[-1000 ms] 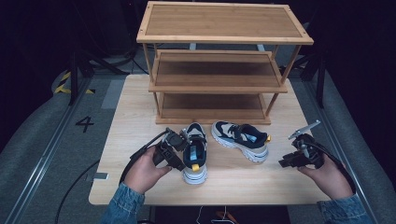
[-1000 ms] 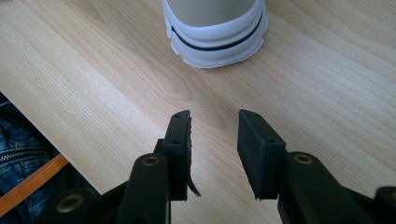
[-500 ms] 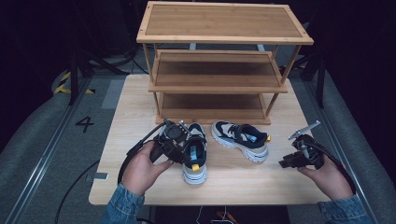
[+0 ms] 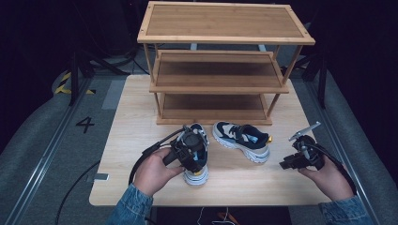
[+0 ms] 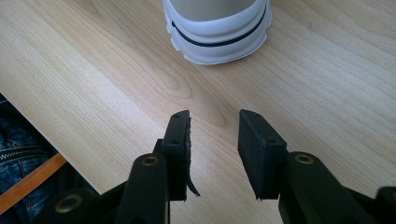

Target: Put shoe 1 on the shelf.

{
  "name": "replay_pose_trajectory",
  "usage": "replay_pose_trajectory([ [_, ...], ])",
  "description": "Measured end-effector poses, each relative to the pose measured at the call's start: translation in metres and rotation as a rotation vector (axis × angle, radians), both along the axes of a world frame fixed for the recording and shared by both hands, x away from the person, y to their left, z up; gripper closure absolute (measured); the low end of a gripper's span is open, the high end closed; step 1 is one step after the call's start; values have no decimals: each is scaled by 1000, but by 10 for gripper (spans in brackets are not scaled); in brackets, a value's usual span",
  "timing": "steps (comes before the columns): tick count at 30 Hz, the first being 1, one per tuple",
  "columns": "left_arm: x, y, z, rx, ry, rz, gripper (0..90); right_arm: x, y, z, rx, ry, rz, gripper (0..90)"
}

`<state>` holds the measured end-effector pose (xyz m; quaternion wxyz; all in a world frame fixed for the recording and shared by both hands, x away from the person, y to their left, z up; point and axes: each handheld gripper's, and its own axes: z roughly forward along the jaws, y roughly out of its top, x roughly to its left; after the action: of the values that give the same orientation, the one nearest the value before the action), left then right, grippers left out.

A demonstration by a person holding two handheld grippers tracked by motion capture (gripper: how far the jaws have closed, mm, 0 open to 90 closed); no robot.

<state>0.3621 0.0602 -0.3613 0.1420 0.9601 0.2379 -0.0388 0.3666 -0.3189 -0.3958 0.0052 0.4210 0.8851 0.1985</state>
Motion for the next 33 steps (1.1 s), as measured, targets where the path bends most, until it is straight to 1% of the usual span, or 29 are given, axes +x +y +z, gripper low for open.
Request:
replay_pose_trajectory([
  [1,1,-2,-2,9,6,3,461,0,0,0,0,0,1,648],
  [3,2,-4,-7,15,11,-3,470,0,1,0,-2,2,1,648],
  [5,3,-7,-12,25,9,-9,487,0,2,-1,-6,2,7,647],
  [8,5,-10,-17,44,3,-2,526,-1,3,-1,-6,2,9,647],
  [11,8,-14,-23,59,26,5,554,-2,-1,-2,-5,7,-2,647],
  [13,9,-15,-25,59,32,-1,563,-3,-2,-1,-4,0,-1,647],
  [16,10,-16,-28,53,37,-10,583,-4,-4,0,-4,2,-10,647],
  [18,10,-16,-29,56,39,-12,597,-4,-4,-1,-6,2,-9,647],
  [19,9,-17,-29,54,42,-28,627,-5,-4,-2,-6,4,-11,647],
  [20,9,-17,-29,54,42,-28,641,-5,-4,-2,-6,5,-9,647],
  [21,8,-18,-29,56,36,-39,641,-5,-4,-2,-6,5,-9,647],
  [26,7,-20,-28,57,41,-70,702,-6,-4,-2,-12,5,-9,648],
  [28,6,-22,-27,67,29,-89,705,-6,-5,-2,-7,4,-12,649],
  [29,6,-23,-27,77,17,-108,706,-7,-5,-2,-8,5,-16,649],
  [32,6,-24,-25,92,9,-119,706,-7,-7,-2,-11,5,-16,649],
  [33,6,-23,-23,87,6,-109,705,-8,-8,-2,-7,5,-22,649],
])
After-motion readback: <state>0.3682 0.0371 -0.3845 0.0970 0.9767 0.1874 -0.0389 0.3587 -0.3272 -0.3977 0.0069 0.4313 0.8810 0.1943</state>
